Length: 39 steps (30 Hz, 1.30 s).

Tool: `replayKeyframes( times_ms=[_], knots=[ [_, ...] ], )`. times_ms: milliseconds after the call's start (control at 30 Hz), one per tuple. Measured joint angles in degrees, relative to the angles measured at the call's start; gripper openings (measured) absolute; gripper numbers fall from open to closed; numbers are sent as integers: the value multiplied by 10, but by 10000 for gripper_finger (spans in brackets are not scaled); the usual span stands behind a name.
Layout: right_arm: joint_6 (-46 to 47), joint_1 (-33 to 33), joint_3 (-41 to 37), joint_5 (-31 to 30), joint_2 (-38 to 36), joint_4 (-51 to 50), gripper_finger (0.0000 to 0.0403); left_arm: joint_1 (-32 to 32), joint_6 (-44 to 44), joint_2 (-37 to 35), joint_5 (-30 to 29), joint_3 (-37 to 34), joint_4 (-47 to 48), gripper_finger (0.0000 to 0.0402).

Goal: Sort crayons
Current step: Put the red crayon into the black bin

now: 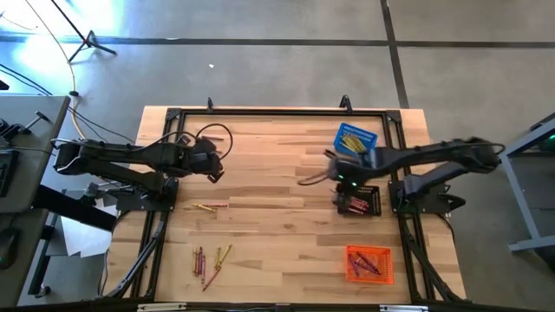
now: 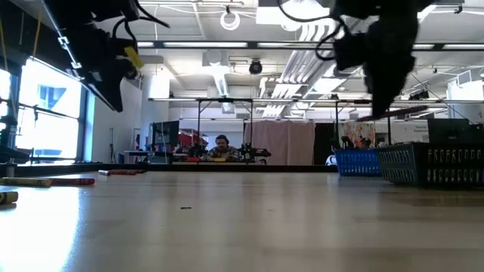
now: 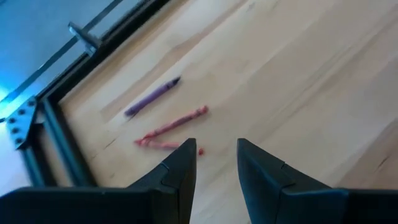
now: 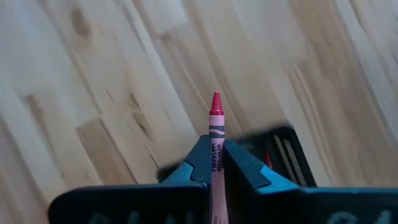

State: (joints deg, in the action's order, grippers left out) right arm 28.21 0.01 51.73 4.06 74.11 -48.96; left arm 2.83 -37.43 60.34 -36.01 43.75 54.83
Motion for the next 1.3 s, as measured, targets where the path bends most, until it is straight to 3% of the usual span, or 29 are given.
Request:
replayKeyframes(
  times_ms=[167,400,800,1033,1300],
  knots=[
    [88,40,-72,-48,-84,3,12,0,18,0,-7,0,-62,101],
    [156,57,-137,-46,-132,4,18,0,46,0,-7,0,-122,101],
    [91,57,-98,7,-133,4,102,0,49,0,2,0,-127,101],
    [27,54,-47,-82,-133,108,105,0,61,0,24,0,-125,101],
    [-33,19,-47,-101,-61,244,105,0,15,0,35,1,-24,101]
  ],
)
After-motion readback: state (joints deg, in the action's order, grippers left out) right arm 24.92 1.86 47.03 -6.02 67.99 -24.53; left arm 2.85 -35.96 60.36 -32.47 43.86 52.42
